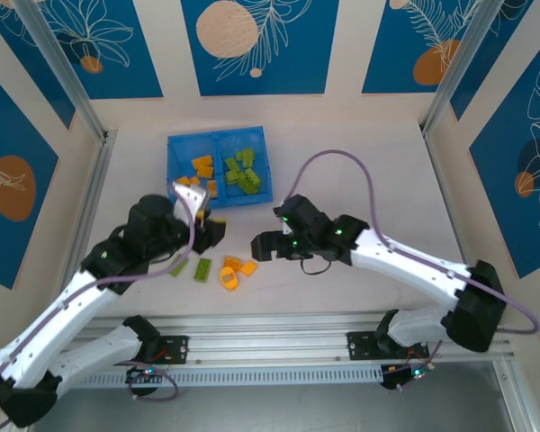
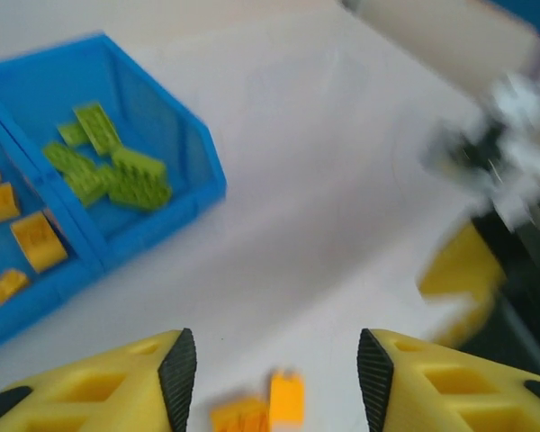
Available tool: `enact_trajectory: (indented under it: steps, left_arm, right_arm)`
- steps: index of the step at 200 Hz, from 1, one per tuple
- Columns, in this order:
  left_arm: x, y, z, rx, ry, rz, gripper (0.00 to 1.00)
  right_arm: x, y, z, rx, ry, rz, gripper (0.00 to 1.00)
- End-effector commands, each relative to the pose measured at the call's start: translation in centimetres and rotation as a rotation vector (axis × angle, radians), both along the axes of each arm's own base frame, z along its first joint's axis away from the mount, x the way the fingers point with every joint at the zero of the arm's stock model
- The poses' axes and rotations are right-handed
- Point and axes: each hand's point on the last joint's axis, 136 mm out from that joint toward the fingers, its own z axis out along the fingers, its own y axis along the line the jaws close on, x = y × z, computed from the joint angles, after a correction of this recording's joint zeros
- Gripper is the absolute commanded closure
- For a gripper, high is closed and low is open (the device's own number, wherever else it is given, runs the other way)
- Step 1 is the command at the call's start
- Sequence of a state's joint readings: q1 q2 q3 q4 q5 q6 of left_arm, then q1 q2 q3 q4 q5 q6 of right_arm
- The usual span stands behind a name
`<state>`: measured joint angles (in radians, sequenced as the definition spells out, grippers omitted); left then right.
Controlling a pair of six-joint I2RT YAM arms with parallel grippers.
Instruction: Sort the legos into containers by color
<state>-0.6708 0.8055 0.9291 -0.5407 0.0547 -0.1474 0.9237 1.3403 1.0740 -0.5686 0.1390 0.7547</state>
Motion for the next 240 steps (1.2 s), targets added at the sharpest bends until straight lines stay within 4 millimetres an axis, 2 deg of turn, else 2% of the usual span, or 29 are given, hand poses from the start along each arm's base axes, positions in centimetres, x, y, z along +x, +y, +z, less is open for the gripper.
enact_trajectory:
  steps: [1, 25, 57, 72, 88, 114, 142, 173, 199, 220, 240]
  left_arm:
    - [-4.4, 0.9, -3.0, 0.088, 0.005, -0.172, 0.44]
    - [-6.5, 1.8, -3.8, 0.074, -0.05, -0.227, 0.35]
    - [-7.0, 2.3, -3.8, 0.038, -0.135, -0.224, 0.11]
    - [-7.1, 2.1, -3.6, 0.033, -0.154, -0.243, 0.04]
    - [-7.3, 2.0, -4.1, 0.049, -0.137, -0.257, 0.0]
    - [-7.3, 1.9, -4.9, 0.069, -0.099, -0.262, 0.0]
    - [-7.1, 2.0, -5.3, 0.087, -0.088, -0.258, 0.0]
    - [-7.0, 2.0, -5.4, 0.09, -0.086, -0.253, 0.0]
    - [-6.9, 2.1, -5.4, 0.094, -0.088, -0.246, 0.0]
    - [-6.9, 2.2, -5.4, 0.097, -0.087, -0.243, 0.0]
    - [-6.9, 2.2, -5.3, 0.096, -0.092, -0.243, 0.0]
  right_arm:
    - [0.8, 3.0, -0.5, -0.01, -0.035, 0.077, 0.09]
    - [1.4, 5.3, -3.9, -0.075, 0.004, 0.164, 0.11]
    - [0.9, 8.6, -7.9, -0.102, 0.096, 0.326, 0.17]
    - [1.1, 9.6, -9.5, -0.11, 0.119, 0.367, 0.2]
    - [1.6, 10.4, -10.9, -0.127, 0.127, 0.39, 0.22]
    - [1.9, 11.1, -12.8, -0.15, 0.158, 0.401, 0.29]
    - [1.7, 11.2, -14.2, -0.168, 0.205, 0.374, 0.39]
    - [2.1, 10.0, -15.6, -0.204, 0.226, 0.325, 0.45]
    - [2.6, 9.6, -15.7, -0.234, 0.205, 0.305, 0.49]
    - [3.4, 9.3, -15.4, -0.261, 0.172, 0.277, 0.57]
    - [4.2, 9.3, -14.0, -0.251, 0.126, 0.247, 0.64]
